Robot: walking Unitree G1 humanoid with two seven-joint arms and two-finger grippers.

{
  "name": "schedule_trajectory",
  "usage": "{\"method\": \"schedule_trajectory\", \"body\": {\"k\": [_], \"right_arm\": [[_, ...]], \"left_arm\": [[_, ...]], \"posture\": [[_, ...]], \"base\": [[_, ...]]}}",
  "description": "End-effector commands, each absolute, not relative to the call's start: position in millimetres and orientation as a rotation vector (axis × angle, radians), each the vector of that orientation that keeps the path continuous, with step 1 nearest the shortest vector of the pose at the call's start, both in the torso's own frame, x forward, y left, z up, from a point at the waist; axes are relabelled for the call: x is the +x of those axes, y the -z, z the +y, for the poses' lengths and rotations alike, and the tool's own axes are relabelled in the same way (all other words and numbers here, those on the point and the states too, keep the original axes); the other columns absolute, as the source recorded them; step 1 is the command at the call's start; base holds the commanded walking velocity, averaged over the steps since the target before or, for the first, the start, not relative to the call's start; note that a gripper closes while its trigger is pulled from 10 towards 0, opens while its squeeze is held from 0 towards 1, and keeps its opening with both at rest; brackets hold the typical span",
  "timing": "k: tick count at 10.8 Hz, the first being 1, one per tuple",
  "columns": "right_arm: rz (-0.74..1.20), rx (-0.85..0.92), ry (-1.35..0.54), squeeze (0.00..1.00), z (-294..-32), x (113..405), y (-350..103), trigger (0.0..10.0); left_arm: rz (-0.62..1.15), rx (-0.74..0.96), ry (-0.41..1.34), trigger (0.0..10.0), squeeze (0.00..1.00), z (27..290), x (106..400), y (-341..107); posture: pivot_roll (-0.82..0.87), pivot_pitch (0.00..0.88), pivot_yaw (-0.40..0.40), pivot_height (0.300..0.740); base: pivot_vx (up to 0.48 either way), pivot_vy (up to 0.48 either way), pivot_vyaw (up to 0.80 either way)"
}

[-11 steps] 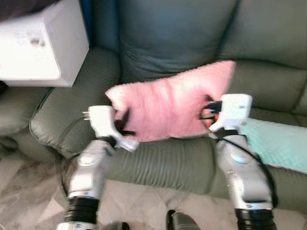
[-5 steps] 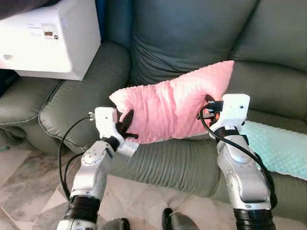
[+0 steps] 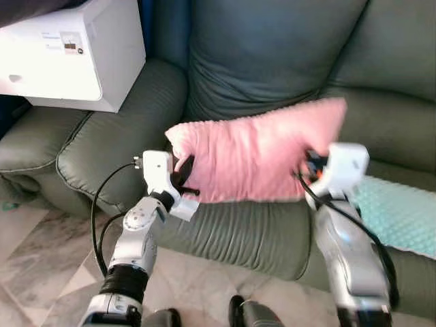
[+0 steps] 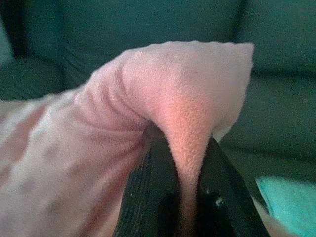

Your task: Move the pillow to the sofa

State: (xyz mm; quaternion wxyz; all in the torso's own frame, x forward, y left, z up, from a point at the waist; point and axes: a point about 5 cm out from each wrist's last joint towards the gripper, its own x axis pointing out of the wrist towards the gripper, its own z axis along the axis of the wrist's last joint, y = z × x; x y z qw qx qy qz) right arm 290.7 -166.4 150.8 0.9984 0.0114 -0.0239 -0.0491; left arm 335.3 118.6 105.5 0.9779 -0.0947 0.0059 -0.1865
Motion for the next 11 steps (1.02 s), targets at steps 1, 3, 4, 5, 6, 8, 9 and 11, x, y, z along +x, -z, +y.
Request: {"method": "schedule_trajectory", "body": {"k": [1,3,4,5,6,8,9,11], "right_arm": [[-0.045,0.032,0.127,0.00,-172,288,-148,10.0],[-0.033,0.028,0.140,0.00,-173,278,-142,10.0],[-0.045,0.012,0.128,0.00,-171,274,-144,10.0],[-0.063,-0.007,0.106,0.00,-167,273,-147,10.0],[-0.096,-0.035,0.080,0.00,-161,270,-153,10.0],[-0.108,-0.004,0.074,0.00,-155,269,-157,10.0],[-0.103,-0.006,0.074,0.00,-154,271,-158,10.0],[-0.108,-0.012,0.073,0.00,-156,274,-160,10.0]], "left_arm": [[0.011,-0.170,0.380,10.0,0.00,121,336,-103],[0.008,-0.169,0.389,10.0,0.00,120,338,-101],[-0.011,-0.198,0.413,10.0,0.00,117,339,-106],[-0.031,-0.201,0.420,10.0,0.00,116,341,-111],[-0.056,-0.212,0.418,10.0,0.00,118,344,-118],[-0.064,-0.209,0.405,10.0,0.00,121,345,-122],[-0.065,-0.209,0.404,10.0,0.00,122,347,-123],[-0.072,-0.212,0.396,10.0,0.00,122,350,-126]], "posture": [[-0.13,0.254,-0.023,0.740],[-0.14,0.300,-0.006,0.740],[-0.15,0.314,0.000,0.740],[-0.15,0.318,0.003,0.740],[-0.15,0.321,0.007,0.740],[-0.16,0.312,0.008,0.740],[-0.16,0.303,0.007,0.740],[-0.16,0.289,0.003,0.740]], "base": [[0.000,0.000,0.00],[0.000,0.000,0.00],[0.000,0.000,0.00],[0.000,0.000,0.00],[0.000,0.000,0.00],[0.000,0.000,0.00],[0.000,0.000,-0.79],[0.000,0.000,-0.79]]}}
